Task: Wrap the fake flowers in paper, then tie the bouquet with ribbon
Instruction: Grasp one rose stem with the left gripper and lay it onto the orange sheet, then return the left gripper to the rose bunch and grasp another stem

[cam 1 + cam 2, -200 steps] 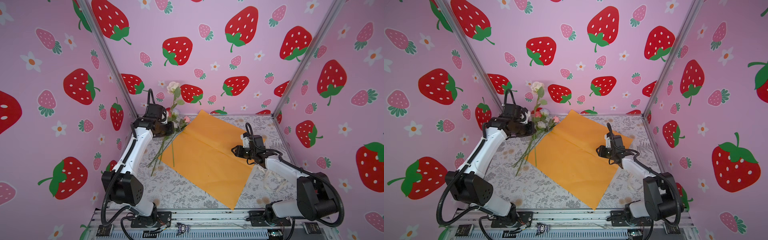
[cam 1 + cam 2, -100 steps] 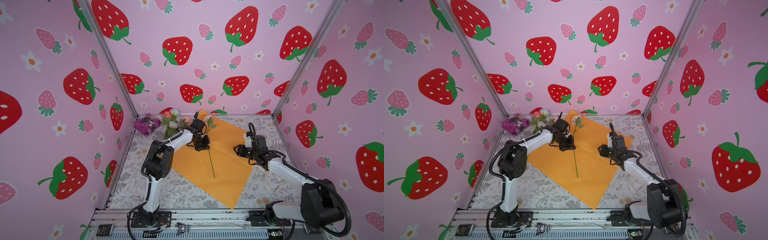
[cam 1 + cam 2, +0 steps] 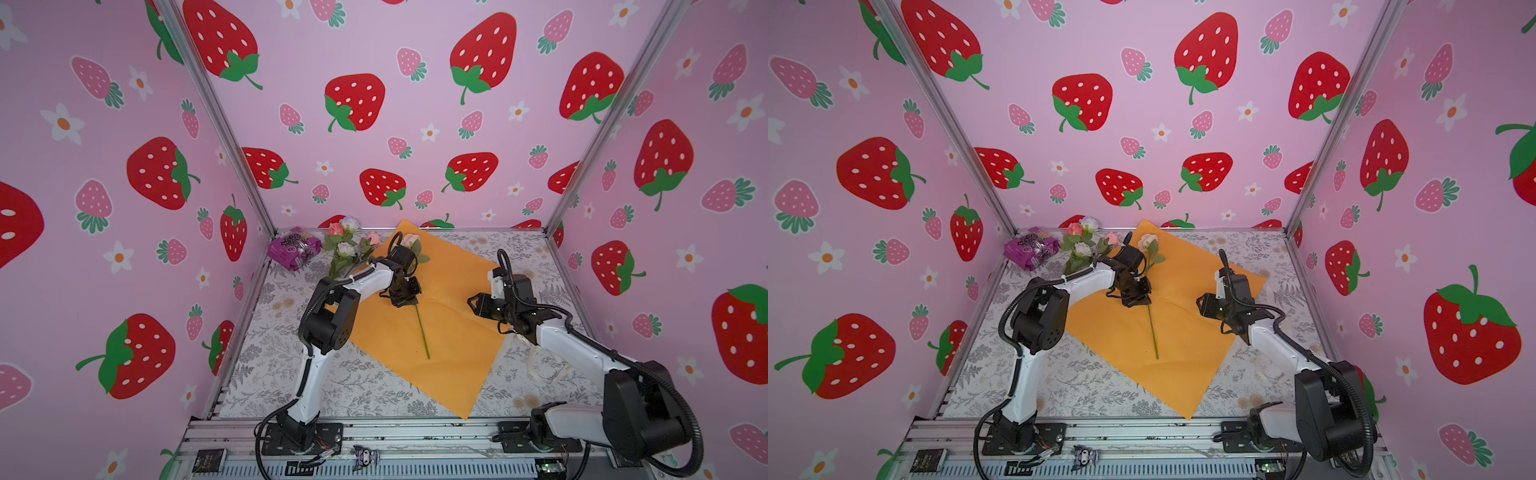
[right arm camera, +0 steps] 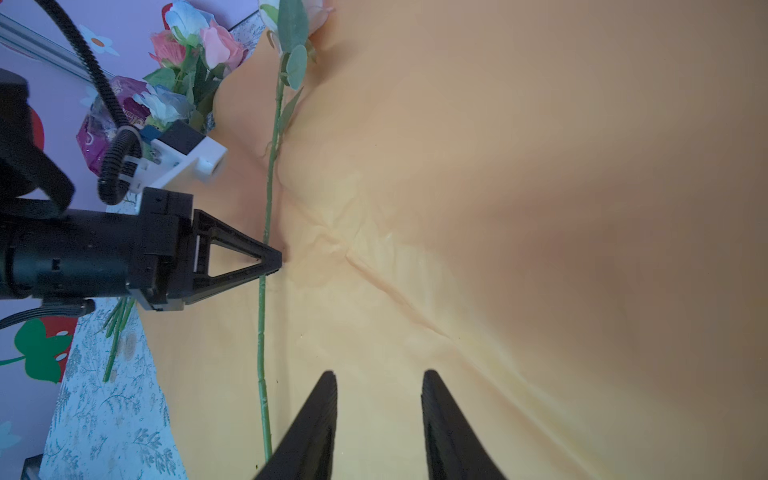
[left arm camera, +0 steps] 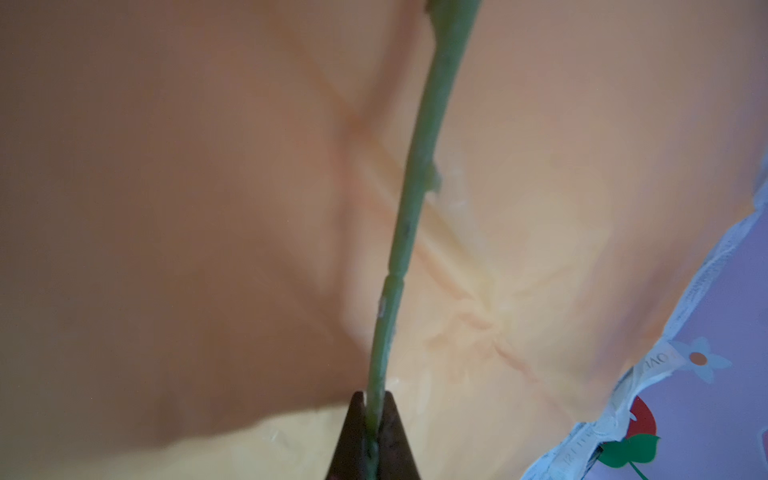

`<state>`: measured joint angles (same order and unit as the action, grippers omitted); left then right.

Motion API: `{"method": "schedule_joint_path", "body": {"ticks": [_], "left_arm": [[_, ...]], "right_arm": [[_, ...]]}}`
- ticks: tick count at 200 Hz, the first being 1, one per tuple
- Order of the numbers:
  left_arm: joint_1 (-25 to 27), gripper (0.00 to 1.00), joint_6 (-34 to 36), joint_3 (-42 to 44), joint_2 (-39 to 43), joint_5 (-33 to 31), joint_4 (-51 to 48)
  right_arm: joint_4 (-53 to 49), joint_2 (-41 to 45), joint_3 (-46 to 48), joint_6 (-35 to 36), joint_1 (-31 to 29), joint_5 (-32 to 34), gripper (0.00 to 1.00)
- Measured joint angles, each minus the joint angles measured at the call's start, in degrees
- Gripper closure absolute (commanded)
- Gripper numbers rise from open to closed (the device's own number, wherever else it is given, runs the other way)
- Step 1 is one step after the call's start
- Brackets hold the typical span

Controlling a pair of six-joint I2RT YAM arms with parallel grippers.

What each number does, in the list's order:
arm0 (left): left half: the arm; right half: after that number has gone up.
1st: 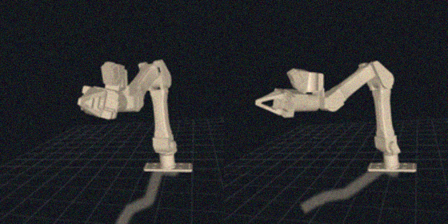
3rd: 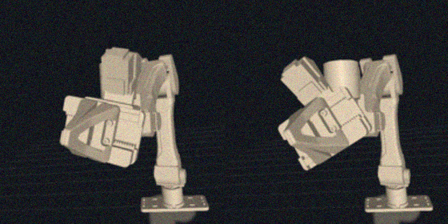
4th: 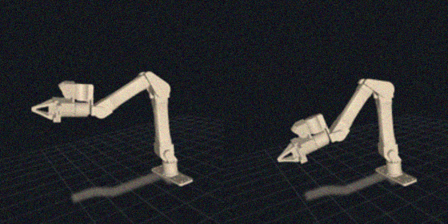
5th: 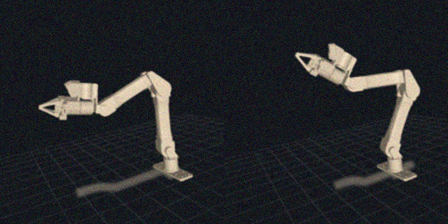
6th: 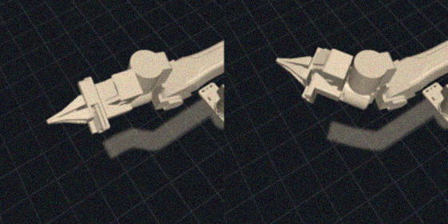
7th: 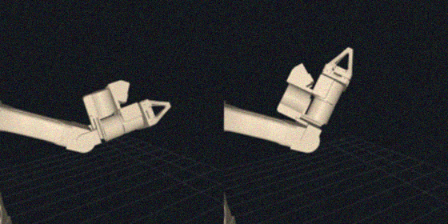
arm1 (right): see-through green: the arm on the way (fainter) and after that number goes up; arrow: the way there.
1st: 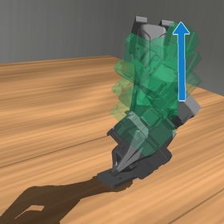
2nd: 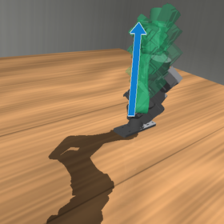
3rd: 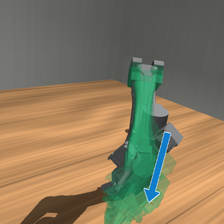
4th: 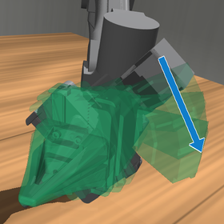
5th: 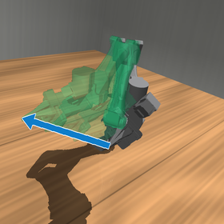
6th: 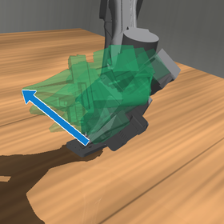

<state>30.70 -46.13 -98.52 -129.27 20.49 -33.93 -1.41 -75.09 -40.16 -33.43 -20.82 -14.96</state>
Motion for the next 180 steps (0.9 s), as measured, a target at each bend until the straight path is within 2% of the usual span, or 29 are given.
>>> {"method": "schedule_joint_path", "body": {"ticks": [84,88,94,137,180], "left_arm": [[0.07,0.95,-0.04,-1.62,-0.55,-3.02,-0.63],[0.07,0.90,-0.17,-1.66,-0.55,-3.19,-0.59],[0.07,0.87,-0.24,-1.73,-0.55,-3.43,-0.59],[-0.13,0.87,-0.13,-3.43,-1.27,-4.17,-1.33],[-0.70,0.72,1.31,-6.78,-2.64,-4.24,-2.64]], "right_arm": [[0.20,-1.42,0.37,-1.01,0.00,-1.49,0.59],[0.20,-1.44,0.37,-1.07,0.00,-1.57,0.59],[0.22,-1.44,0.37,-1.07,0.00,-1.62,0.60],[0.37,-1.44,0.44,-1.05,0.00,-1.90,0.59],[0.48,-1.44,0.72,-1.05,0.00,-2.14,0.58]]}}
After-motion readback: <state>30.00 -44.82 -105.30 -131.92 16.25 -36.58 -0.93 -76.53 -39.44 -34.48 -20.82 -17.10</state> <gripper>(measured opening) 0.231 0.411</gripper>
